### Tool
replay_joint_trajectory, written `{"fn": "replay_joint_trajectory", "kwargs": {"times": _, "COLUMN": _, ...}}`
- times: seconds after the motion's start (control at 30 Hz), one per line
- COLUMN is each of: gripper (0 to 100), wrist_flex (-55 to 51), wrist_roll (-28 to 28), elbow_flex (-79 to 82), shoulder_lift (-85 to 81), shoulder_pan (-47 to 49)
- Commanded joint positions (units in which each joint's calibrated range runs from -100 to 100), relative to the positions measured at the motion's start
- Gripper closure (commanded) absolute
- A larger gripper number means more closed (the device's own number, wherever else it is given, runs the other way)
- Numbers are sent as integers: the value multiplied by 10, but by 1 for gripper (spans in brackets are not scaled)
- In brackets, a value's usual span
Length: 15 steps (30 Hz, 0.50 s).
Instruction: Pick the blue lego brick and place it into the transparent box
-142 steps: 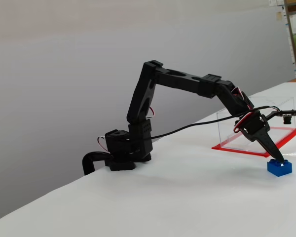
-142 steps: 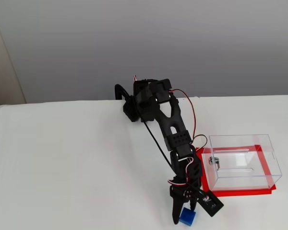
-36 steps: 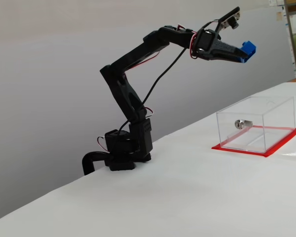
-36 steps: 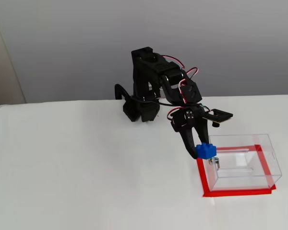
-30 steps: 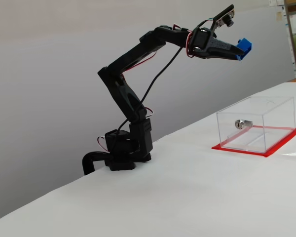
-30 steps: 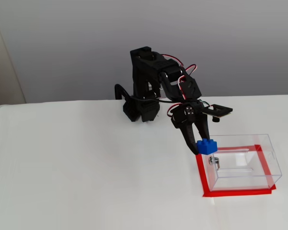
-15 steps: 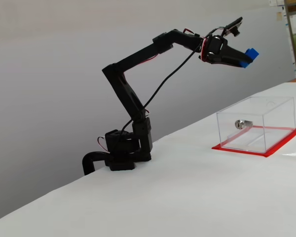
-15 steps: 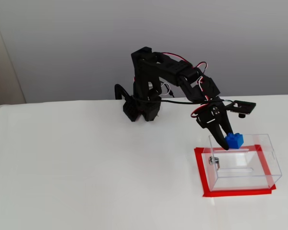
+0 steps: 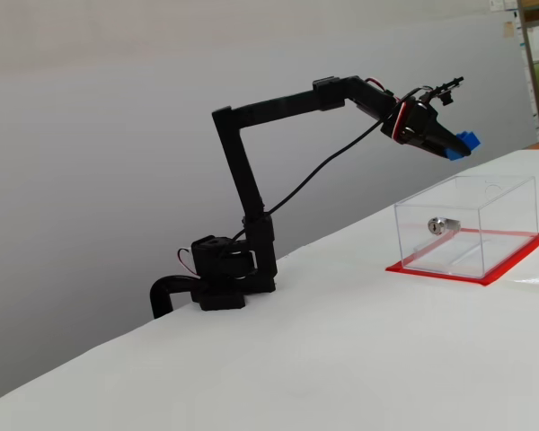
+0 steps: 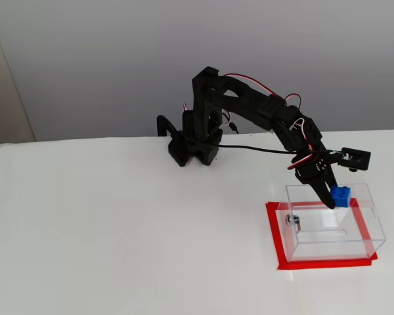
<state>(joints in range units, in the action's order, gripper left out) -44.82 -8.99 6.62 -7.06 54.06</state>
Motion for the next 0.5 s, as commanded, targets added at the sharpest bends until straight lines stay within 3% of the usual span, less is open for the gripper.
{"fn": "replay_joint_trajectory", "kwargs": {"times": 0.0, "gripper": 86, "wrist_flex": 26, "wrist_roll": 1, "elbow_flex": -27, "shoulder_lift": 10, "shoulder_pan": 8}}
{"fn": "replay_joint_trajectory", "kwargs": {"times": 0.37, "gripper": 86, "wrist_flex": 29, "wrist_roll": 22, "elbow_flex": -26, "shoulder_lift": 22, "shoulder_pan": 12}}
{"fn": "replay_joint_trajectory", "kwargs": {"times": 0.47, "gripper": 78, "wrist_flex": 27, "wrist_roll": 22, "elbow_flex": -26, "shoulder_lift": 22, "shoulder_pan": 12}}
